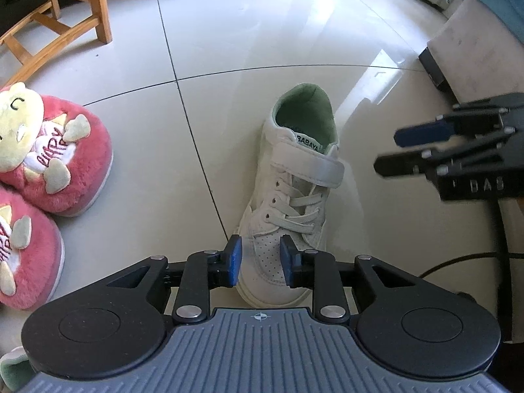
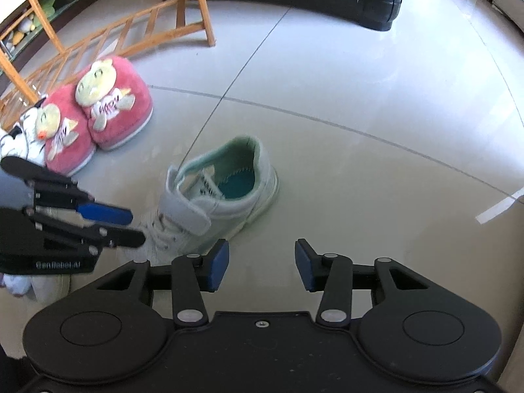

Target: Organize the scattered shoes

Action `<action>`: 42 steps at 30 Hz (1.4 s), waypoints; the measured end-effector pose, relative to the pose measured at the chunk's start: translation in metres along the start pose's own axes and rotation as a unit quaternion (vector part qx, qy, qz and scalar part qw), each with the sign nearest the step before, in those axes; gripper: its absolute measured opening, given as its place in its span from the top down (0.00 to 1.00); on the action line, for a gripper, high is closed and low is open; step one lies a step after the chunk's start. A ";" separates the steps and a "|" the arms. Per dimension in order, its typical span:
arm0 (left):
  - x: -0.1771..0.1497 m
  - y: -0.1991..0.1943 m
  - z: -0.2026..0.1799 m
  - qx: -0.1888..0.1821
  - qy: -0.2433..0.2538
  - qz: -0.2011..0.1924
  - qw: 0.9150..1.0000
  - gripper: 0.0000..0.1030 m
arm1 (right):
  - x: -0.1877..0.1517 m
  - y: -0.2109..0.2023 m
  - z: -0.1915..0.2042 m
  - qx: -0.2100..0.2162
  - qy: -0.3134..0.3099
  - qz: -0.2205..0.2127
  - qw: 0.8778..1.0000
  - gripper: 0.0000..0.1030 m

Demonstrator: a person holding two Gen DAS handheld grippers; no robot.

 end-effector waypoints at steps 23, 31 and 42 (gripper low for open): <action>-0.024 -0.008 0.000 -0.013 -0.037 0.019 0.999 0.59 | 0.049 0.053 0.014 -0.023 -0.027 0.001 0.999 0.84; -0.030 -0.005 0.006 -0.014 -0.052 0.025 0.998 0.57 | 0.046 0.052 0.018 -0.045 -0.044 -0.001 0.998 0.88; -0.030 -0.008 0.011 -0.013 -0.067 0.011 0.998 0.55 | 0.014 0.040 0.000 -0.083 -0.017 0.054 0.995 0.85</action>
Point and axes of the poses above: each gripper's, at about its wrist camera, not at the fingertips, and y roughly the way its jaws point, z to its left, x to its top, the point moved 10 cm from there along y, roughly the way its jaws point, and after that the axes turned 11 degrees about -x, right-handed, at the moved point
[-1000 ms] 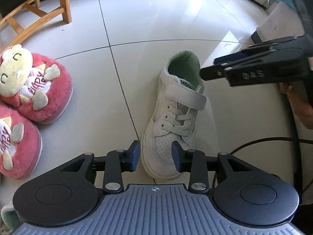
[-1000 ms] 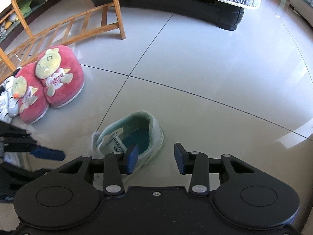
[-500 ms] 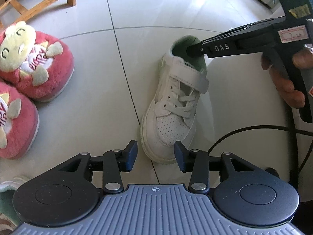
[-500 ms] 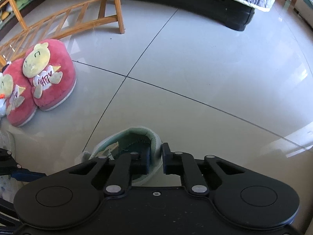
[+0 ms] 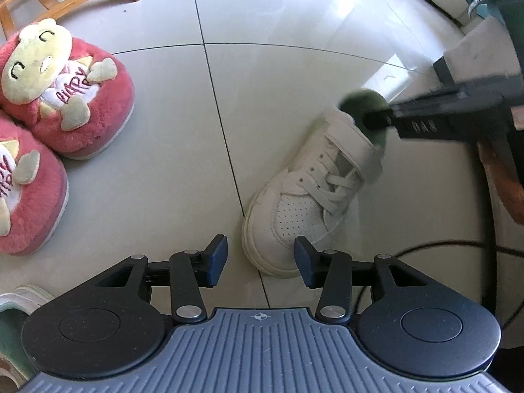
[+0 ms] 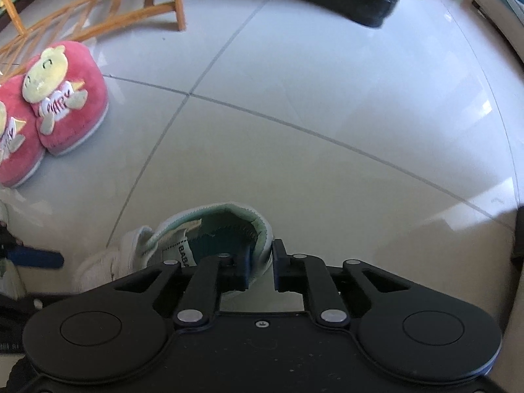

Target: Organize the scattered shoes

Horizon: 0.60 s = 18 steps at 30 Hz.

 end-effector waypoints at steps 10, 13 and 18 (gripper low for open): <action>0.000 -0.001 0.001 0.005 0.001 -0.008 1.000 0.54 | -0.040 -0.008 -0.013 -0.016 0.044 0.058 0.997 0.81; 0.002 0.001 -0.002 0.009 0.004 -0.010 1.000 0.54 | -0.049 -0.011 -0.015 -0.014 0.055 0.071 0.996 0.80; 0.006 0.005 -0.005 0.014 0.007 -0.013 1.000 0.54 | -0.065 -0.016 -0.015 -0.011 0.069 0.086 0.994 0.77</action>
Point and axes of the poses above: each gripper's, at about its wrist camera, not at the fingertips, and y roughly the way its jaws point, z to its left, x to its top, the point moved 10 cm from there along y, roughly the way its jaws point, and after that the axes turned 11 degrees about -x, right-handed, at the moved point
